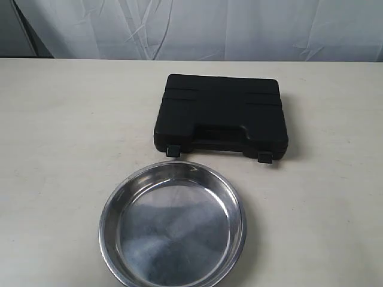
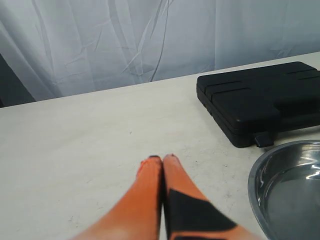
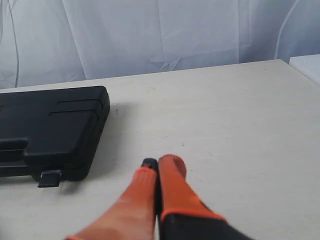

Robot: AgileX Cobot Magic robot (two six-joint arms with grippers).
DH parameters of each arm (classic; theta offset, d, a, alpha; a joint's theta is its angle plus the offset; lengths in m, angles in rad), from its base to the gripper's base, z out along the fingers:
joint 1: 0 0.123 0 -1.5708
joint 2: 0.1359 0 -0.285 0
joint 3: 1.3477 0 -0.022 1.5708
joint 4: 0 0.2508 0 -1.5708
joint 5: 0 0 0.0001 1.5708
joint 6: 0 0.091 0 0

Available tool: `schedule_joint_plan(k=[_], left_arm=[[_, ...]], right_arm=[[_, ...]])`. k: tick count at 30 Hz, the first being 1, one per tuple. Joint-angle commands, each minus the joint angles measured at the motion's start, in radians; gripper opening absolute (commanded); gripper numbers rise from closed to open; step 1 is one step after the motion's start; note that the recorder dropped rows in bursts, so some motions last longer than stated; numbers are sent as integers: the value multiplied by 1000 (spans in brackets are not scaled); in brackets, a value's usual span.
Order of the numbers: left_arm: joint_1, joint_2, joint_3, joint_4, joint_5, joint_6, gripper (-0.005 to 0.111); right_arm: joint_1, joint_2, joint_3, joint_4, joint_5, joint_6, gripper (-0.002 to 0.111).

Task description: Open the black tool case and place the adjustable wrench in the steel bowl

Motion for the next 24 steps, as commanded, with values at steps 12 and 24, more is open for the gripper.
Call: schedule_joint_plan(k=[12, 24], left_arm=[[-7, -4, 5, 0, -5, 0, 0], [-7, -4, 5, 0, -5, 0, 0]], right_arm=[[4, -7, 2, 0, -96, -3, -1], [4, -7, -172, 453, -253, 31, -1]])
